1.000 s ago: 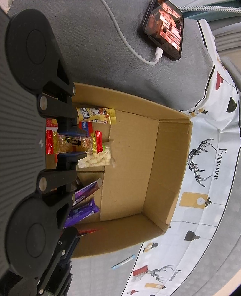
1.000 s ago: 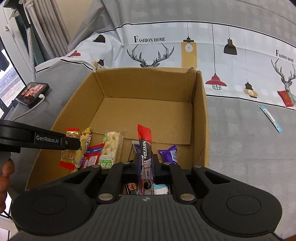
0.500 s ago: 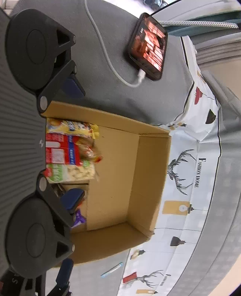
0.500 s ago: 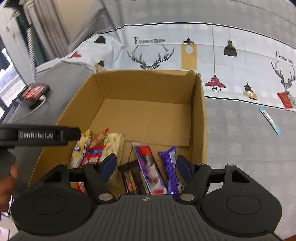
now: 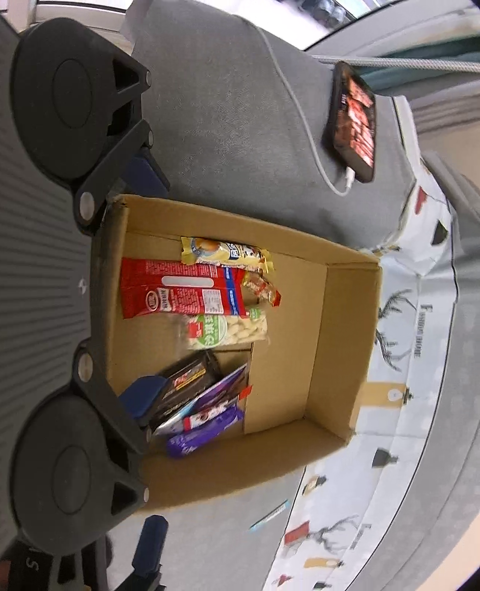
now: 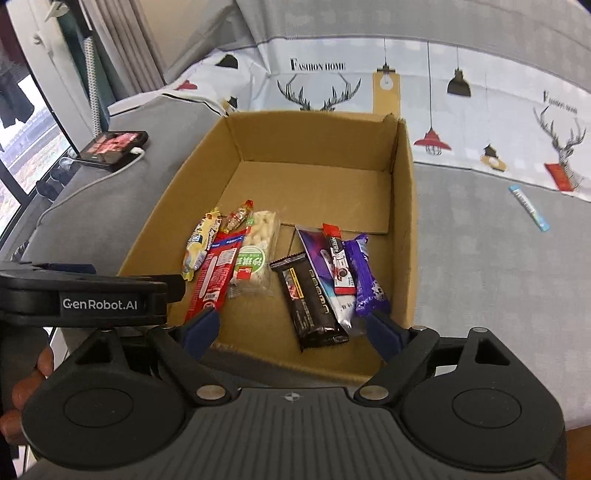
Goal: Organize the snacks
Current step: 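Open both tools to release the gold candy and Nestle stick in the box, then lift both tools out of the box toward the blue stick and red packet, then grasp the blue-and-white stick with the left tool while the right tool grasps the red packet, then carry the blue stick and red packet over and down into the box with both tools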
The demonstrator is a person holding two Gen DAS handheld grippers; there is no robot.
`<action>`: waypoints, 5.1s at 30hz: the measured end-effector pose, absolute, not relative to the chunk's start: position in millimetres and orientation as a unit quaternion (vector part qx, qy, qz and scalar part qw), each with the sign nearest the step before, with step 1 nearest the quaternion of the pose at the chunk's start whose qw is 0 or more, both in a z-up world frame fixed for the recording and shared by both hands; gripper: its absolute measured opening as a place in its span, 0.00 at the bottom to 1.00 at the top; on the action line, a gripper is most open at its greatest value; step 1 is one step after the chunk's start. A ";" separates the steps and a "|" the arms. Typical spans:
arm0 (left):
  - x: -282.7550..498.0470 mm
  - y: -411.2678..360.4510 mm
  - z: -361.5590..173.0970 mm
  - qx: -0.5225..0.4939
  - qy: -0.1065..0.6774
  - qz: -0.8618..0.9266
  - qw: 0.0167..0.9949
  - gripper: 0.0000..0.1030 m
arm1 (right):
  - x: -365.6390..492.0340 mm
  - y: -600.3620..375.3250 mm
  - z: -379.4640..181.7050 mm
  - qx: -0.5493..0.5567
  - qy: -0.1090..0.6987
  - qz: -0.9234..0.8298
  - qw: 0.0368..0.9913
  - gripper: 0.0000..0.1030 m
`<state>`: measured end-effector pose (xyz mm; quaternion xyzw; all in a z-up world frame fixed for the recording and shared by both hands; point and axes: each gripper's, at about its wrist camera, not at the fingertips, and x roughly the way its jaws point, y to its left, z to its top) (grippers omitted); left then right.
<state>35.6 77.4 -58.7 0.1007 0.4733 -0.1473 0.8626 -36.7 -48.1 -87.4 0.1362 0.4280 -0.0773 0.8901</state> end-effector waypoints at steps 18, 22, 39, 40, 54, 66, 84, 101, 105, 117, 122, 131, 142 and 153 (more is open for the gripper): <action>-55.2 105.3 -25.1 0.111 0.424 -0.121 0.891 1.00 | -129.1 -17.0 -43.9 0.106 0.343 -0.105 0.927 0.88; -65.0 107.6 -15.5 0.103 0.411 -0.119 0.898 1.00 | -140.9 -13.5 -38.0 0.104 0.329 -0.107 0.932 0.89; -87.7 103.0 0.1 0.114 0.383 -0.128 0.908 1.00 | -167.5 -9.3 -28.9 0.104 0.303 -0.108 0.941 0.91; -87.9 103.2 0.2 0.115 0.382 -0.128 0.908 1.00 | -168.1 -9.2 -28.9 0.105 0.302 -0.108 0.941 0.91; -88.1 103.9 0.4 0.117 0.384 -0.129 0.907 1.00 | -169.2 -10.0 -29.3 0.108 0.303 -0.108 0.941 0.93; -81.6 91.6 -3.4 0.128 0.397 -0.128 0.900 1.00 | -168.3 -20.5 -35.2 0.127 0.306 -0.103 0.938 0.93; -66.3 -35.8 5.3 0.161 0.405 -0.206 0.876 1.00 | -203.1 -139.2 -50.8 0.168 0.285 -0.211 0.920 0.93; 95.3 -337.1 -102.3 0.108 0.522 -0.246 0.809 1.00 | -203.5 -404.6 -121.1 0.177 0.264 -0.404 0.858 0.94; 137.3 -399.6 -157.7 0.118 0.544 -0.237 0.796 1.00 | -166.3 -477.5 -158.4 0.166 0.270 -0.404 0.858 0.94; 190.1 -458.2 -256.5 0.156 0.586 -0.213 0.766 1.00 | -8.9 -601.1 -262.5 0.166 0.329 -0.278 0.887 0.95; 192.7 -455.1 -258.4 0.154 0.587 -0.206 0.767 1.00 | 54.1 -598.5 -283.3 0.097 0.334 -0.268 0.898 0.99; 189.0 -450.4 -237.3 0.105 0.572 -0.243 0.776 0.01 | 58.8 -593.8 -276.3 0.063 0.315 -0.247 0.914 0.44; 123.9 -396.9 -184.5 0.124 0.531 -0.295 0.784 0.01 | -54.8 -517.7 -230.5 0.164 0.276 -0.294 0.900 0.44; 44.2 -272.7 -62.0 0.126 0.458 -0.303 0.826 0.01 | -125.7 -378.9 -129.7 0.206 0.207 -0.275 0.916 0.44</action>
